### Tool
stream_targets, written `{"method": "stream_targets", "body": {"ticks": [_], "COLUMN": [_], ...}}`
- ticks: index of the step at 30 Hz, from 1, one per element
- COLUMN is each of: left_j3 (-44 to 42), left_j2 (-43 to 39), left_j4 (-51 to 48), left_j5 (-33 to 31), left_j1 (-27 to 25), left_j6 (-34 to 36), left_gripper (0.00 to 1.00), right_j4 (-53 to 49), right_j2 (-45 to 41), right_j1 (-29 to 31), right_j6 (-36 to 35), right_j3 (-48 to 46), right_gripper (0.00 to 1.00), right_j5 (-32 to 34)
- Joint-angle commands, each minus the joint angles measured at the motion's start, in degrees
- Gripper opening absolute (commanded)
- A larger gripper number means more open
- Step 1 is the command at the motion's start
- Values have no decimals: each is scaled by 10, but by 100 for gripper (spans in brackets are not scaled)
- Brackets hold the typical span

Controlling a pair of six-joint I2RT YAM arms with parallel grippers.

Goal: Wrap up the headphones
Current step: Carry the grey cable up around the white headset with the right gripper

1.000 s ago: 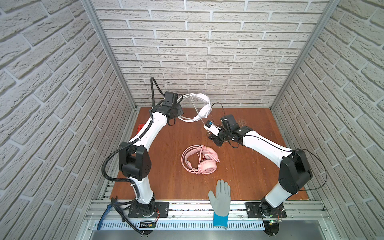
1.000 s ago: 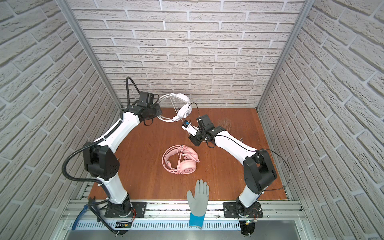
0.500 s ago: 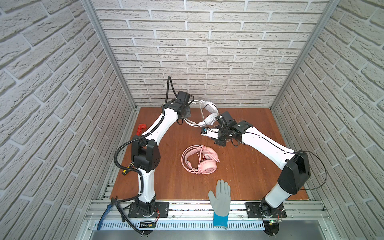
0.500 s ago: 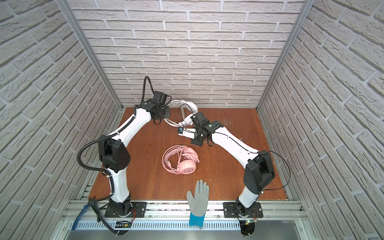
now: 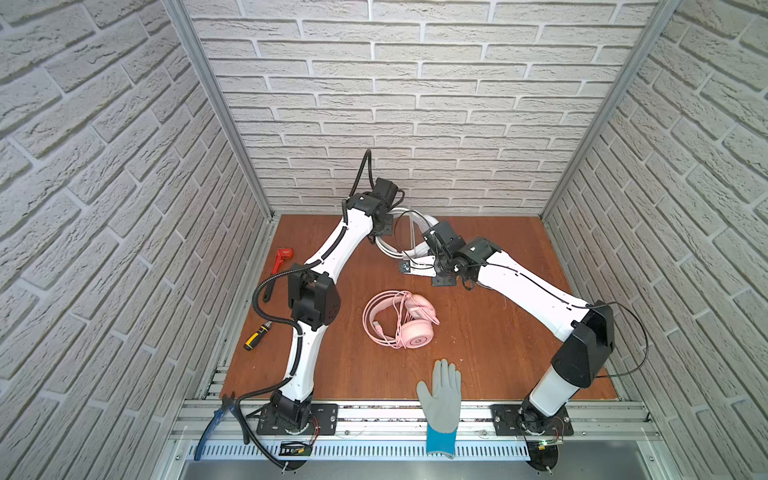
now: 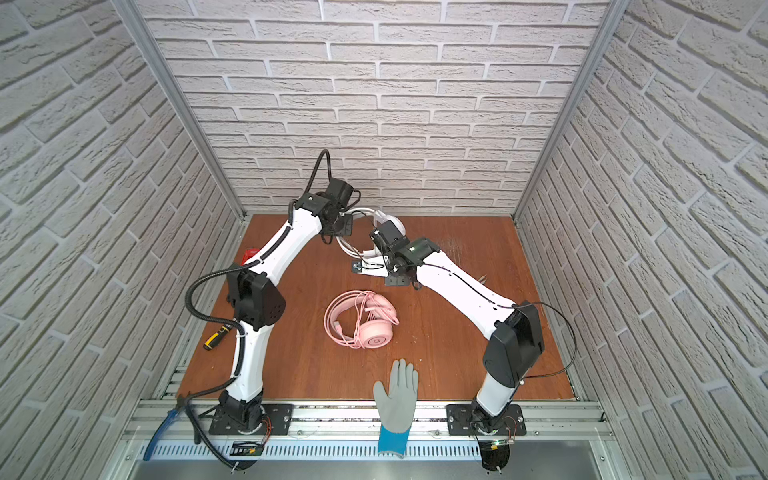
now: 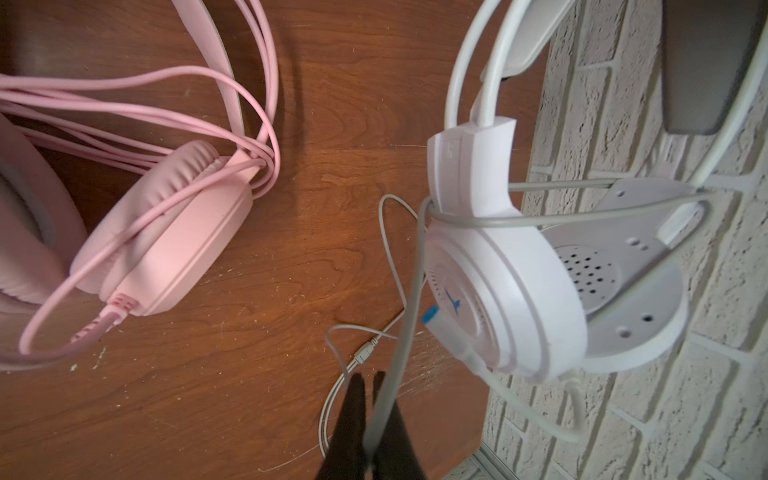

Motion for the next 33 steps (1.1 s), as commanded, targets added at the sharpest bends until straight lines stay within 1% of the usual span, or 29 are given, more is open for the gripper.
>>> {"method": "stream_targets", "body": {"ticks": [1,5,10,17,22,26,33], "left_j3": [36,35,34,21,10,10,8], "left_j2": [11,13,16,13,12,16,20], "left_j4": [-17,-22,-17,-10,-4,-7,-7], "left_j5": [-20,-2,19,31,39,62,84], "left_j1": [1,0,-5,-7,-9,-10,-10], "left_j6": [27,42,67,87,101,114,128], "left_gripper": [0,0,0,0,0,0,0], "right_j4": [-10,20,106,176,208,216,231], "right_j2": [0,-9,-23,9,26,37,63], "right_j1": [7,6,-1,-27,-40,-56,-79], "right_j6": [-37,-69,-125,-155,-162,-161,-151], "right_j3": [17,7,-24,-10,-6,-1,22], "right_gripper": [5,6,6,6,6,6,8], "right_j5": [58,79,57,34,4,-23,-36]}}
